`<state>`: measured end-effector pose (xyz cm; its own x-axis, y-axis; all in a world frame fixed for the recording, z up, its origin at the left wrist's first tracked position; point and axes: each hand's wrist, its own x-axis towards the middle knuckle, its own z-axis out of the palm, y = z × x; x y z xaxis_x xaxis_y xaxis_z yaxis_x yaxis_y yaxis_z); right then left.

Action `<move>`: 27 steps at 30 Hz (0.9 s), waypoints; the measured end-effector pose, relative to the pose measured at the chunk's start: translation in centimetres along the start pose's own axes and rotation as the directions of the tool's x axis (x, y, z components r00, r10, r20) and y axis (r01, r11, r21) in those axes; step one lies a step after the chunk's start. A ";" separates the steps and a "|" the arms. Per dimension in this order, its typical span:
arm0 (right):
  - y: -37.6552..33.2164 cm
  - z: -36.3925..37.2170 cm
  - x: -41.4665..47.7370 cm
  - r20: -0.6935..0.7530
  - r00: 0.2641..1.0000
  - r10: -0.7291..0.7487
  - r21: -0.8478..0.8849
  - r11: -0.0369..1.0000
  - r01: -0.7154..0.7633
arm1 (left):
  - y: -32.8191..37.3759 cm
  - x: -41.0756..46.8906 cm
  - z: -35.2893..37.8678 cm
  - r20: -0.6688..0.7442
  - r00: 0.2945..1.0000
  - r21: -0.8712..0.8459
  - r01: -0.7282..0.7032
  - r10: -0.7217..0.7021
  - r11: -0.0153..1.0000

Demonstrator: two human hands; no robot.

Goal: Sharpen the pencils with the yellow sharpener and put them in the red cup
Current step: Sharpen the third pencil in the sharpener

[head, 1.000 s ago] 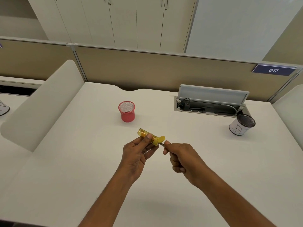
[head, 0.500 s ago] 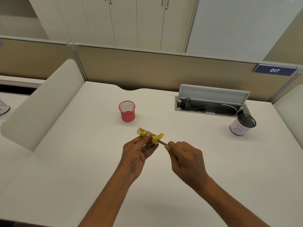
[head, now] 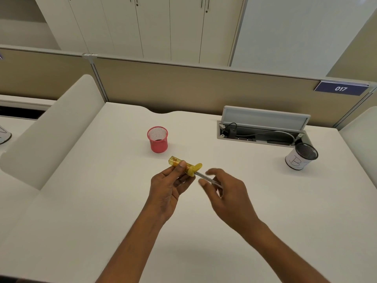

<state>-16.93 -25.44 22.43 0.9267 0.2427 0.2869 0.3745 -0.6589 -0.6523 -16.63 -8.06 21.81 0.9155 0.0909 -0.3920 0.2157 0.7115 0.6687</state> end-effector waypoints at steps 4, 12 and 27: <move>2.2 -0.1 -0.1 0.006 0.872 -0.489 -0.596 0.699 0.395 | 0.2 0.2 0.0 -0.023 1.000 -0.024 0.013 -0.014 1.000; 1.0 1.0 -0.6 -0.205 0.962 -0.181 -0.058 0.983 0.173 | -0.5 0.1 -0.4 -0.003 1.000 -0.001 0.017 -0.017 1.000; 0.0 0.3 -0.8 -0.040 0.999 0.035 0.087 0.996 -0.031 | -0.3 0.0 0.0 -0.026 1.000 0.003 -0.006 0.006 1.000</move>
<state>-17.70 -25.41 22.01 0.9373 0.1910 0.2917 0.3466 -0.6014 -0.7199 -16.69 -8.31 21.60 0.9077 0.1127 -0.4042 0.2117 0.7087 0.6730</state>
